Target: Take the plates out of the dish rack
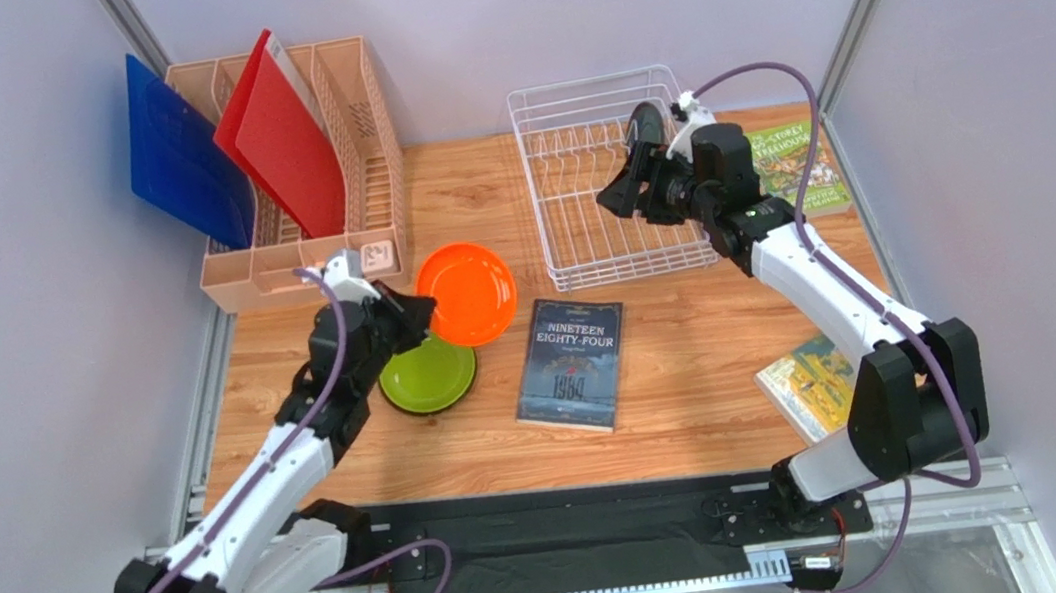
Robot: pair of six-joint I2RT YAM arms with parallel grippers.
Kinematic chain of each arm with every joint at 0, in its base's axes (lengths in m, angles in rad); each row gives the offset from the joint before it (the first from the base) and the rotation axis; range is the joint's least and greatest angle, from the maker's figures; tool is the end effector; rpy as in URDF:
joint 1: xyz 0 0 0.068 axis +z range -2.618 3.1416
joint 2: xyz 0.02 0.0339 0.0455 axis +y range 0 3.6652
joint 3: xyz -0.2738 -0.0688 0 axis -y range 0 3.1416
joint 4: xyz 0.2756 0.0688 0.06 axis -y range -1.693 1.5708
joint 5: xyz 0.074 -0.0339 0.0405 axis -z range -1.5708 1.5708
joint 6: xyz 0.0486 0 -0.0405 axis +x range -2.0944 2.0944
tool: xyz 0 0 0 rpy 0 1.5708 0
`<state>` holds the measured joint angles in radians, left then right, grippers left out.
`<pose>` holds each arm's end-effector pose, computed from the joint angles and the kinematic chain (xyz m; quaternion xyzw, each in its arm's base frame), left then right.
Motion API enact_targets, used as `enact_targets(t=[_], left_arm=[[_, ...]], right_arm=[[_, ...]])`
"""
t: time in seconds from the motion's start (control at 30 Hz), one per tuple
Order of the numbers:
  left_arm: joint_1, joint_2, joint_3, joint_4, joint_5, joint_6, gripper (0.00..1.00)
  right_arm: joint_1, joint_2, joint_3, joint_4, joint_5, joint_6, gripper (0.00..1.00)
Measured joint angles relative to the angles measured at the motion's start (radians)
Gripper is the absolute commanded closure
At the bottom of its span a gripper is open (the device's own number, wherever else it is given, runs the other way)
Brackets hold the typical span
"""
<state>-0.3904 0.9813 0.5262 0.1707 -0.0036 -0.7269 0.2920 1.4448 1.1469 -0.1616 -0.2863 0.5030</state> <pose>0.2399 -0.0985 0.2394 -0.1351 0.7887 -0.3167 0.5093 0.3550 0.1210 0.3081 0.0137 0.8441 0.3139 0.4345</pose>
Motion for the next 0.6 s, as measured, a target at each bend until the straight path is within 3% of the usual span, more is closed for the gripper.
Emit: enact_targets(t=[0.27, 0.53, 0.6], left_arm=[[0.000, -0.279, -0.143, -0.261, -0.225, -0.044, 1.00], [0.000, -0.318, -0.171, -0.388, -0.338, -0.069, 1.00], [0.000, -0.320, -0.186, -0.392, -0.345, -0.076, 0.94]], right_arm=[[-0.061, 0.029, 0.084, -0.074, 0.051, -0.039, 0.31], [-0.082, 0.115, 0.177, -0.111, 0.111, -0.083, 0.31], [-0.084, 0.137, 0.198, -0.135, 0.135, -0.097, 0.31]])
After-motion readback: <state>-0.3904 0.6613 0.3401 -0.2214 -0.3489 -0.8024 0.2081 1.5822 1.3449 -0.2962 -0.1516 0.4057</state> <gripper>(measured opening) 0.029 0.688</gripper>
